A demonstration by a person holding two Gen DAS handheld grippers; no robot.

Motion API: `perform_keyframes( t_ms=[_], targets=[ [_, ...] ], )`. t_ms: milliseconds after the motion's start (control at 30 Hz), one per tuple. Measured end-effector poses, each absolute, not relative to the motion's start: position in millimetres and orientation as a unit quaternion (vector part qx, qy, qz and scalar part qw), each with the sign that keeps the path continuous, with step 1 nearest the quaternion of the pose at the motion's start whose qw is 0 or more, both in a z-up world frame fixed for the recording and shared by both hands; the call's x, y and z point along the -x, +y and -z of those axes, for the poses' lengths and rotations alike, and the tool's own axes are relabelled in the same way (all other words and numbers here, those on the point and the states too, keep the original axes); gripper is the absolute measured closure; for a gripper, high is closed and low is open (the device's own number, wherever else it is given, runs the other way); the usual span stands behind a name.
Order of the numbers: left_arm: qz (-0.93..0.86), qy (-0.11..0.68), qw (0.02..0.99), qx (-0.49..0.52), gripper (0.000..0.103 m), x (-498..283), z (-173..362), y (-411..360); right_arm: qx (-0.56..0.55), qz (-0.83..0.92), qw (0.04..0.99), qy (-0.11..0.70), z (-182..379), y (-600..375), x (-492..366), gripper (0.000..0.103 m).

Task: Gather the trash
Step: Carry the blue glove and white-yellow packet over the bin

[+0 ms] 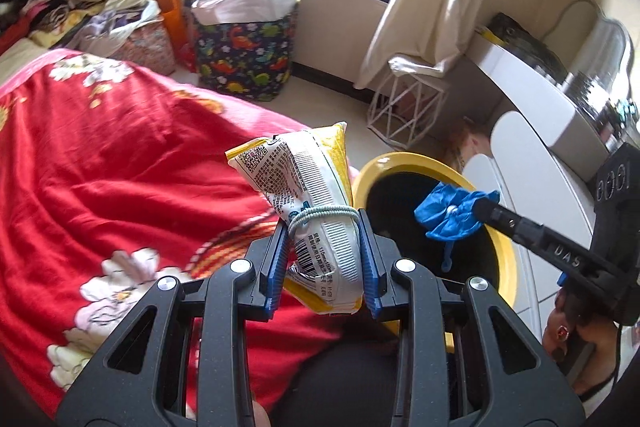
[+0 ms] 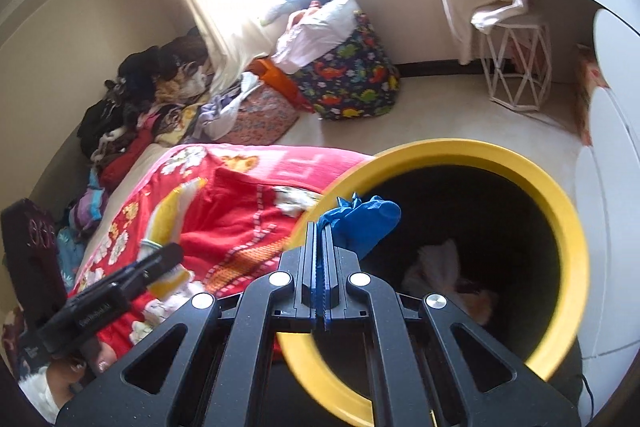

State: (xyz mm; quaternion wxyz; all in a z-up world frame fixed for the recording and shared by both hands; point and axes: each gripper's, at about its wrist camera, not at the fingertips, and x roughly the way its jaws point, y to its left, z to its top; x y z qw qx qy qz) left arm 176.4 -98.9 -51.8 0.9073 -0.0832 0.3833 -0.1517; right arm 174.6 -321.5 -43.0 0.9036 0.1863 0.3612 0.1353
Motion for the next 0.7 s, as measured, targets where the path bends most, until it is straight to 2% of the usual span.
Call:
perform_keyframes(
  t_ms=[700],
  targets=[
    [0.219,0.414,0.884,0.005,0.078,-188.3,75.0,-191.5,-0.207,-0.084,0.893,0.390,70.2,-380.2,-148.3,0.100]
  ],
)
